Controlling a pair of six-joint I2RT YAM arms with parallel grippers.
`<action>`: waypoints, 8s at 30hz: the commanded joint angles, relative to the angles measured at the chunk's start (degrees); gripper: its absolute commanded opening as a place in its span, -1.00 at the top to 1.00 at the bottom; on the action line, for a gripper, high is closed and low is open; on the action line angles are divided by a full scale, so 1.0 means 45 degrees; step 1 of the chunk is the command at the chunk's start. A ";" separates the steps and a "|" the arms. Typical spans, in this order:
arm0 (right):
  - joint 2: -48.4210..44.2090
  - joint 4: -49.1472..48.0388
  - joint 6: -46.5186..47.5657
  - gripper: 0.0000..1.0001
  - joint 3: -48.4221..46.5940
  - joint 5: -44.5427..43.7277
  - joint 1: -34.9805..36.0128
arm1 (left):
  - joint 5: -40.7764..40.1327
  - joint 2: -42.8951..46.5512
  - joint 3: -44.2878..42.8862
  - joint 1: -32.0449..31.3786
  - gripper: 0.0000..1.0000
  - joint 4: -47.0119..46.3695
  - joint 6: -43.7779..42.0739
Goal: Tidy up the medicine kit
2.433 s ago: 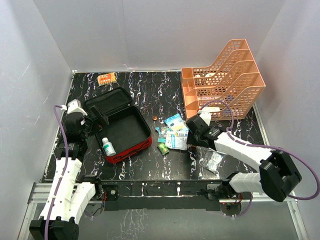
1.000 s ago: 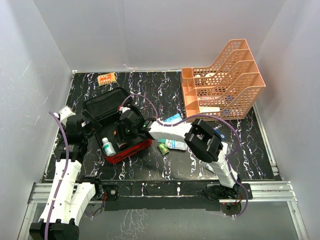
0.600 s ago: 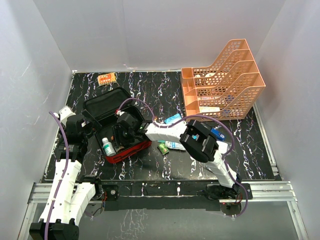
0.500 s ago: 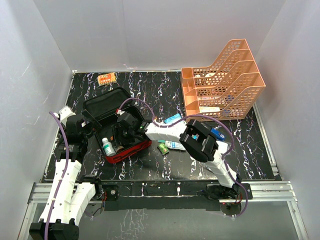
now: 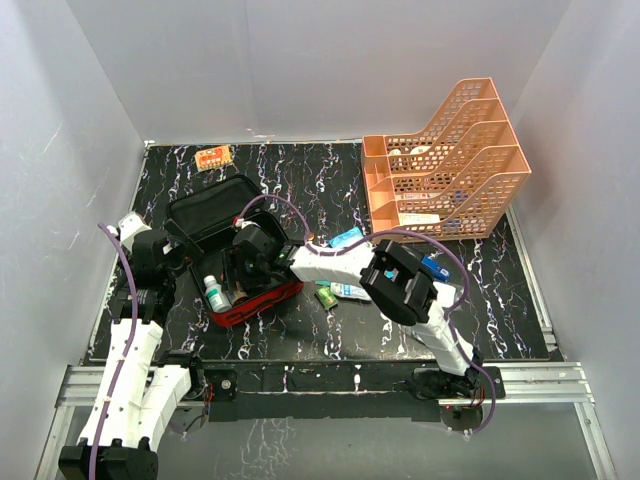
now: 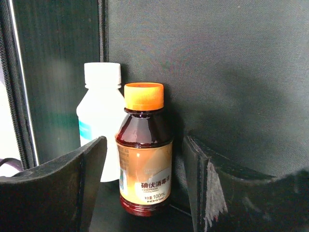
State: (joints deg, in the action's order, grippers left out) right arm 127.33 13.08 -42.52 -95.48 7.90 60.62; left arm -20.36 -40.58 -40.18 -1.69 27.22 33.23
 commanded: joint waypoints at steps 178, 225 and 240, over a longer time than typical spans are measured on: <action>-1.0809 0.0235 0.1384 -0.20 0.8597 -0.6242 -0.4323 | 0.5289 -0.5033 -0.1549 -0.3418 -0.30 0.0787 0.2409; -1.0780 0.4615 -0.2594 -0.01 1.3029 -0.6322 -0.8047 | 0.6795 -0.4963 -0.1292 -0.3415 -0.34 -0.5126 -0.0594; -1.2699 0.4373 -0.0980 0.63 1.2792 -0.4366 -0.8043 | 0.6975 -0.4861 -0.1455 -0.3418 -0.34 -0.4891 -0.0590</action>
State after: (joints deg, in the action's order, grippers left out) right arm 73.89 35.29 -49.63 -37.60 -16.64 24.36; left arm 9.91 -63.61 -45.21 -16.73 6.04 30.68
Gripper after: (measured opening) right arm 0.198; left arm 0.670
